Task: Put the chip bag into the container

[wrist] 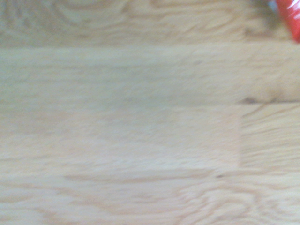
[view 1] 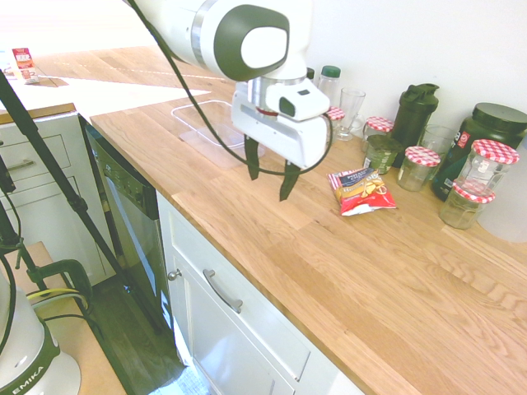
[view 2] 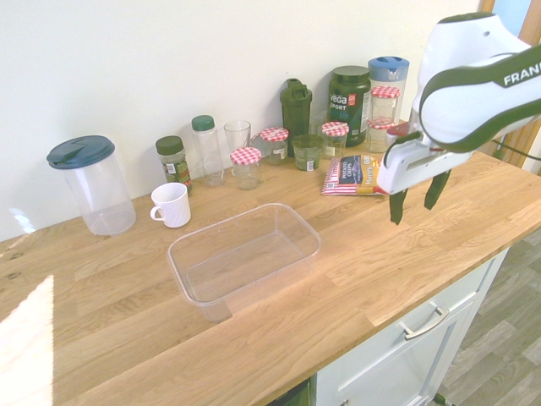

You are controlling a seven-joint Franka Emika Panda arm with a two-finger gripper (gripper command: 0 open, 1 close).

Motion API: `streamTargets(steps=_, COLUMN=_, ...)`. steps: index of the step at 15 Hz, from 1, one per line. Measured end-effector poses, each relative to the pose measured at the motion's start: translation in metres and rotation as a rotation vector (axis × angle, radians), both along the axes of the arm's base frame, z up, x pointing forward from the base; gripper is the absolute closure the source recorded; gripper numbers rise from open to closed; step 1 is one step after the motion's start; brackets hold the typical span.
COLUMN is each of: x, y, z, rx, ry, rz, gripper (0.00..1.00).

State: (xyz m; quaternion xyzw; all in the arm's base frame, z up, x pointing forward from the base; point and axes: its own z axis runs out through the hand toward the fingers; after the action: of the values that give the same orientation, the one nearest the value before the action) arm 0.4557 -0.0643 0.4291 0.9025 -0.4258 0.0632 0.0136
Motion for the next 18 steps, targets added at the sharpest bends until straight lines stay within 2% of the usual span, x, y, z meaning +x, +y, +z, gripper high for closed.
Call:
streamTargets(steps=3, x=0.035, y=-0.024, z=0.022, rx=-0.046, ry=-0.03, rz=0.03, gripper=0.0)
streamTargets(steps=8, x=0.106, y=-0.044, z=0.044, rx=-0.081, ry=-0.077, rz=0.147, gripper=0.0)
streamTargets(steps=18, x=0.183, y=-0.06, z=0.002, rx=-0.015, ry=-0.044, rz=0.292, gripper=0.0)
